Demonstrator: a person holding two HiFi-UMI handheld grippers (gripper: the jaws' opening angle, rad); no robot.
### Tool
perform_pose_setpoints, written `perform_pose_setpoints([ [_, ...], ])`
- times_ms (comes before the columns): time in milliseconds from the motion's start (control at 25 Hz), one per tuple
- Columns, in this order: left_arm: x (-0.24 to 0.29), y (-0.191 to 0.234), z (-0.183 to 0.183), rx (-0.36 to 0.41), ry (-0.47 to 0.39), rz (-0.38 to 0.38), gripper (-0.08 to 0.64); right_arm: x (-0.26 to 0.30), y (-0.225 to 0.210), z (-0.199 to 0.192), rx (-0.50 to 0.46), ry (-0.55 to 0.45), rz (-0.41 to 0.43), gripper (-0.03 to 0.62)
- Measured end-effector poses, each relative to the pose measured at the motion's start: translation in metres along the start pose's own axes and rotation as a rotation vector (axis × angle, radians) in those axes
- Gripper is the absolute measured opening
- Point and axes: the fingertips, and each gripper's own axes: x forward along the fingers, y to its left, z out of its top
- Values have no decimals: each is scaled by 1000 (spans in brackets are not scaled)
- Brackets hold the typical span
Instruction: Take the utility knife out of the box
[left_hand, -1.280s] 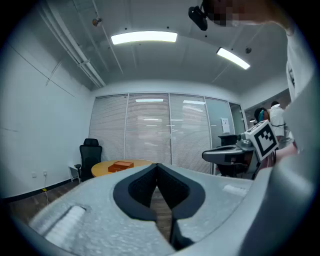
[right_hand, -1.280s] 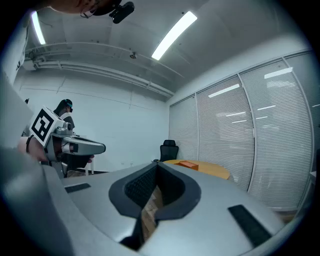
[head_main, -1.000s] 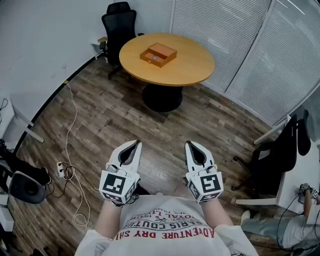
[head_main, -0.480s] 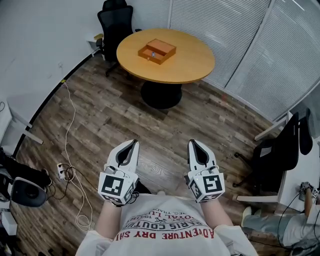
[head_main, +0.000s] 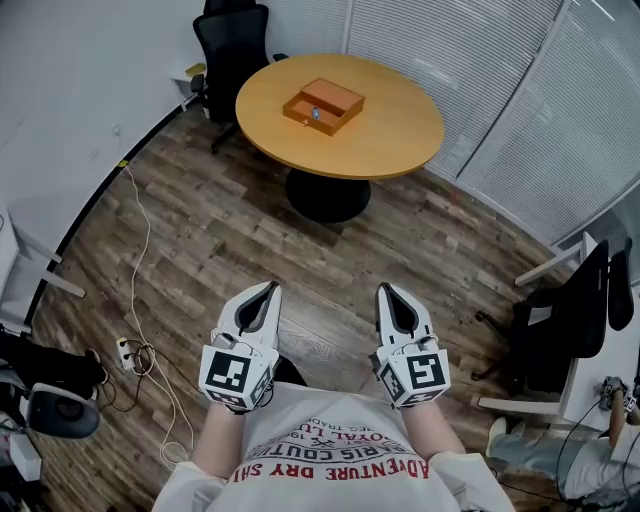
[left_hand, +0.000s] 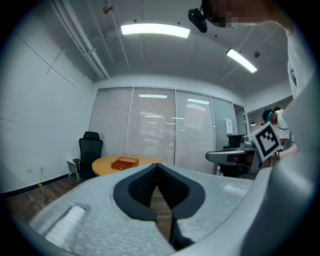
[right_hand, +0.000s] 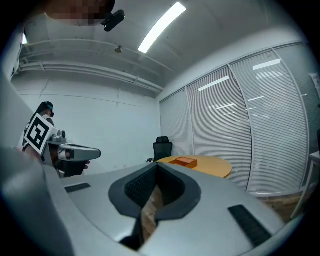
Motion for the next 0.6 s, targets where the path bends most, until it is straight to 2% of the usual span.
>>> perform_pose_setpoints([
  [280,53,89,8,-7,3,-42,-6,98,5,6,4,25,-54,6],
  [600,105,210,28,-9,4,-88,-5,211,34,28,2,50,-99,6],
])
